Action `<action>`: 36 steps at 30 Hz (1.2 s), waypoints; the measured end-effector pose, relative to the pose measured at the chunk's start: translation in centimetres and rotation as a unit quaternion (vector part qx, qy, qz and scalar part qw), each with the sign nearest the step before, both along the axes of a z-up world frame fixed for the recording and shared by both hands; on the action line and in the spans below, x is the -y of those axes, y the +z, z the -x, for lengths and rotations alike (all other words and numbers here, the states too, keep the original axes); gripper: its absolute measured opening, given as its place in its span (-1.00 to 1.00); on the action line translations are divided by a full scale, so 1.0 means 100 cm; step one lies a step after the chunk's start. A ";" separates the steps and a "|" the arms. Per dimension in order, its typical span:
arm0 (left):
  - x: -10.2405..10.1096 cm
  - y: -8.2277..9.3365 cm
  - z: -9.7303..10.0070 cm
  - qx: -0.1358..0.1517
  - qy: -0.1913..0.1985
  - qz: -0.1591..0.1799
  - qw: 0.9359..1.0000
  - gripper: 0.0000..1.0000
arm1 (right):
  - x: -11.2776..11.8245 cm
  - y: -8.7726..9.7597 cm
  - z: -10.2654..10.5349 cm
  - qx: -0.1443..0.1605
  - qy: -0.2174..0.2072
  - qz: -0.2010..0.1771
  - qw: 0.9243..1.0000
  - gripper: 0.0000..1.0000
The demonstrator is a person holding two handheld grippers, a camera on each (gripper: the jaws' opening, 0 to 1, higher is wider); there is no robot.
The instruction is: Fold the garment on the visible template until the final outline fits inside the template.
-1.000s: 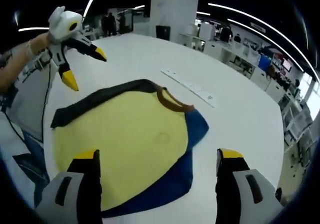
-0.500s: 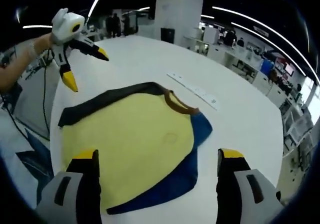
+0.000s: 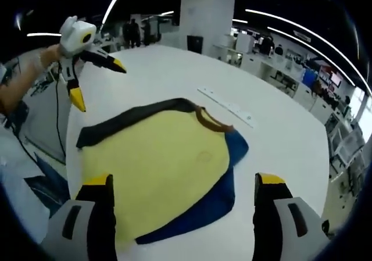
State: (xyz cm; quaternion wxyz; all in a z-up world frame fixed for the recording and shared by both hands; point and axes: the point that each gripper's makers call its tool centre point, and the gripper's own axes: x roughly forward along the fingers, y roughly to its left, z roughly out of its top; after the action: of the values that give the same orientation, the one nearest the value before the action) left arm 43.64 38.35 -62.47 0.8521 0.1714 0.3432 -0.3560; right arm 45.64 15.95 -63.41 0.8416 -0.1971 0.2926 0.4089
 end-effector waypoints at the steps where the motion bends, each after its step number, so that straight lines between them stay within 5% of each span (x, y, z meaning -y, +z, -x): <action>1: 0.001 0.000 0.002 -0.001 -0.001 0.000 1.000 0.99 | 0.001 0.001 0.001 0.000 -0.001 0.000 1.000 1.00; 24: 0.004 0.015 0.041 0.020 0.021 0.015 0.999 0.99 | 0.009 0.004 0.029 0.005 0.006 0.012 1.000 0.99; 36: 0.001 0.013 0.041 0.024 0.041 0.038 0.998 0.99 | 0.017 0.010 0.038 0.010 -0.006 -0.004 1.000 0.98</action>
State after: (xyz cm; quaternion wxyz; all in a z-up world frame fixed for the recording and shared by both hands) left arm 39.53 38.29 -61.21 0.8797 0.1332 0.3162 -0.3292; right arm 41.79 14.24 -62.46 0.8477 -0.1961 0.2836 0.4032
